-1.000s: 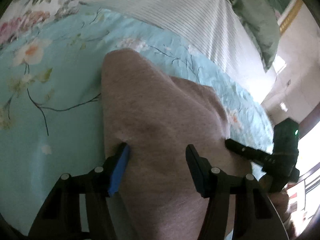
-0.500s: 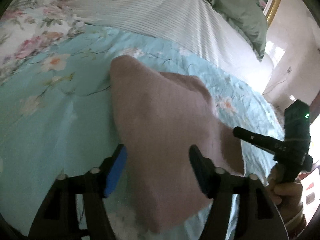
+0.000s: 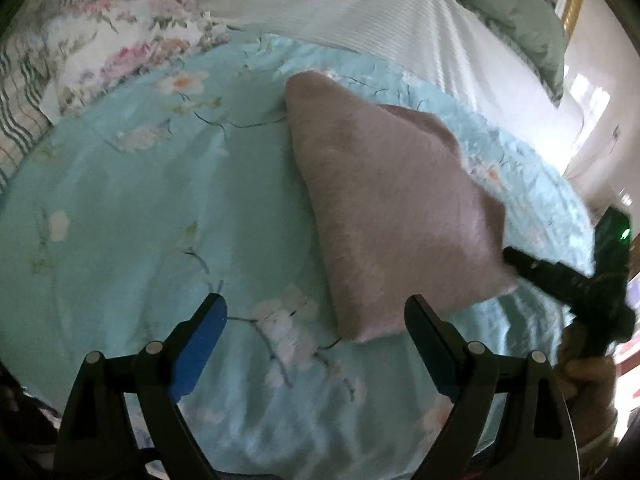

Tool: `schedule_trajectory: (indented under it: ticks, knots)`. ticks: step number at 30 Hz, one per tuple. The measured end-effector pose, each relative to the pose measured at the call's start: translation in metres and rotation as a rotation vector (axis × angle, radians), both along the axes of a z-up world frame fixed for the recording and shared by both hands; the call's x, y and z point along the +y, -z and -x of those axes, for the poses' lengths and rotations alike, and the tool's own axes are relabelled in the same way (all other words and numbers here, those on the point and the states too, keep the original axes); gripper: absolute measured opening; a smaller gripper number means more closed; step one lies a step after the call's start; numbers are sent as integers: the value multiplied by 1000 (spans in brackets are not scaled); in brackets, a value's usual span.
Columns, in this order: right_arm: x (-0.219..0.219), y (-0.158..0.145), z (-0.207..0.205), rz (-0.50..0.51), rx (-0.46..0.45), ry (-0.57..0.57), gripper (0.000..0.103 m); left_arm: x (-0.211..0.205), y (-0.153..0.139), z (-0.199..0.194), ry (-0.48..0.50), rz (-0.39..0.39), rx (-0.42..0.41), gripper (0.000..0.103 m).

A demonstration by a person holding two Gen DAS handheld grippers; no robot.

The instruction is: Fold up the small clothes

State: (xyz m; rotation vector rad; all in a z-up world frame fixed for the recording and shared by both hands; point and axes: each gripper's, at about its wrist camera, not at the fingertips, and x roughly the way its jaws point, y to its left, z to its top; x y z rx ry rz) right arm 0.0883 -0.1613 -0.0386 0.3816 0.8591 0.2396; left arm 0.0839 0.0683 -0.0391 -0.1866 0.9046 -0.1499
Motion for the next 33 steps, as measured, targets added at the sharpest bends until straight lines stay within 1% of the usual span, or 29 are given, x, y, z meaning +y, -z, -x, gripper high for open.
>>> schedule_trajectory:
  ticks: [3, 6, 8, 10, 13, 16, 18, 20, 24, 28, 33]
  knots:
    - [1, -9, 9, -13, -24, -9, 46, -7, -1, 12, -5, -102, -5, 91]
    - [7, -23, 22, 17, -61, -18, 49, -12, -1, 23, -14, -200, -15, 91]
    - [10, -31, 31, 49, -86, -27, 57, -17, 0, 30, 6, -254, -23, 91]
    - [15, -36, 39, 89, -108, -37, 61, -18, 3, 33, 10, -288, -10, 91]
    - [23, -41, 52, 136, -128, -58, 65, -17, 8, 39, -16, -334, 13, 91]
    - [28, -42, 64, 177, -127, -79, 67, -15, 12, 41, -53, -394, 42, 91]
    - [31, -39, 72, 196, -116, -89, 72, -15, 15, 46, -66, -435, 48, 91]
    - [35, -36, 78, 205, -105, -105, 75, -15, 16, 47, -62, -450, 52, 91]
    - [44, -27, 89, 232, -79, -140, 75, -14, 16, 49, -54, -419, 72, 91]
    - [51, -20, 89, 241, -54, -159, 75, -12, 10, 47, -53, -404, 51, 91]
    - [55, -24, 85, 241, -61, -169, 76, -12, -2, 40, -52, -406, 27, 91]
